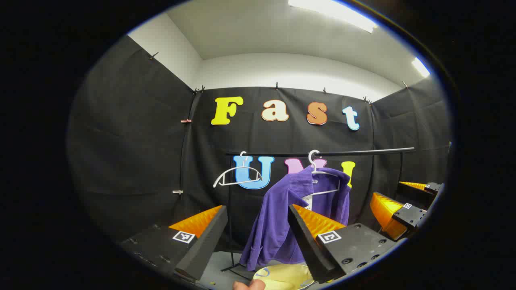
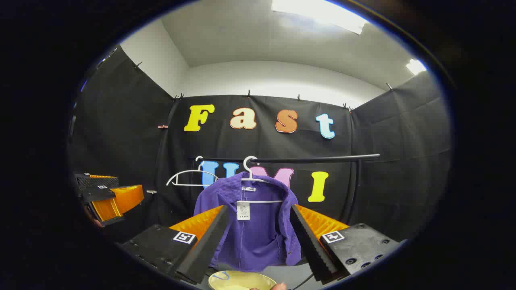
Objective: Grasp the clothes on the hanger with both hands and then place them into the laundry hamper below.
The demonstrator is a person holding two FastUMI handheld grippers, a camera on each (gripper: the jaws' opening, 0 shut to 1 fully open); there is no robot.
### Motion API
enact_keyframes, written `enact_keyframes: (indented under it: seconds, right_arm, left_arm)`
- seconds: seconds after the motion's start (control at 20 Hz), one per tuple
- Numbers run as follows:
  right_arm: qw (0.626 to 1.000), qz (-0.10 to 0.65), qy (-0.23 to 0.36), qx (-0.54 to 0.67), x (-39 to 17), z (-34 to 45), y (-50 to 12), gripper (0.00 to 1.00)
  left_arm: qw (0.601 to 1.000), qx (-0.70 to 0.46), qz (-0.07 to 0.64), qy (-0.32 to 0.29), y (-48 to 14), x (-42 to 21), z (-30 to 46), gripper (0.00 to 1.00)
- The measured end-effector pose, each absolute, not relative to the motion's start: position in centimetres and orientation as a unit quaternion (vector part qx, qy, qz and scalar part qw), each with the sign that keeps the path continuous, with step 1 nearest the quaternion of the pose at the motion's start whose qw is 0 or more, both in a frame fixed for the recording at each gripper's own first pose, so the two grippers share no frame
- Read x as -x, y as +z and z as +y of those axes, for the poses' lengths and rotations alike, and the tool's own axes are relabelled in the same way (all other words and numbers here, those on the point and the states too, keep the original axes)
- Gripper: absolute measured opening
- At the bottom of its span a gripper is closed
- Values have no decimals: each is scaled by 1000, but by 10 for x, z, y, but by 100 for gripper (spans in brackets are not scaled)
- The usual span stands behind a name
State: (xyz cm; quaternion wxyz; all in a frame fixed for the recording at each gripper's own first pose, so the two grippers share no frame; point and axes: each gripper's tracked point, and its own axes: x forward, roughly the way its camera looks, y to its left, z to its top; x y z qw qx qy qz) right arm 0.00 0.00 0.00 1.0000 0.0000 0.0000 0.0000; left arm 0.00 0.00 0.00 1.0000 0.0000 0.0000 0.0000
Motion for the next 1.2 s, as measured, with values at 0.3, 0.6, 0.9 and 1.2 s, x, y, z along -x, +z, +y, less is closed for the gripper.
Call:
enact_keyframes:
  seconds: [0.3, 0.6, 0.9, 1.2]
  right_arm:
    - [1000, -6, 1, -3, -1, 1, 1, 97]
    - [1000, -9, -4, -3, 0, 0, 1, 97]
    - [1000, -10, -19, -2, 1, -5, 3, 97]
    - [998, -16, -53, 4, -7, -24, 6, 98]
  left_arm:
    - [1000, -5, -9, -2, 8, 4, 2, 92]
    - [1000, -7, -12, -6, 11, 7, 5, 92]
    - [1000, -7, -19, -18, 16, 7, 1, 95]
    - [998, -17, -31, -56, 19, -15, -32, 95]
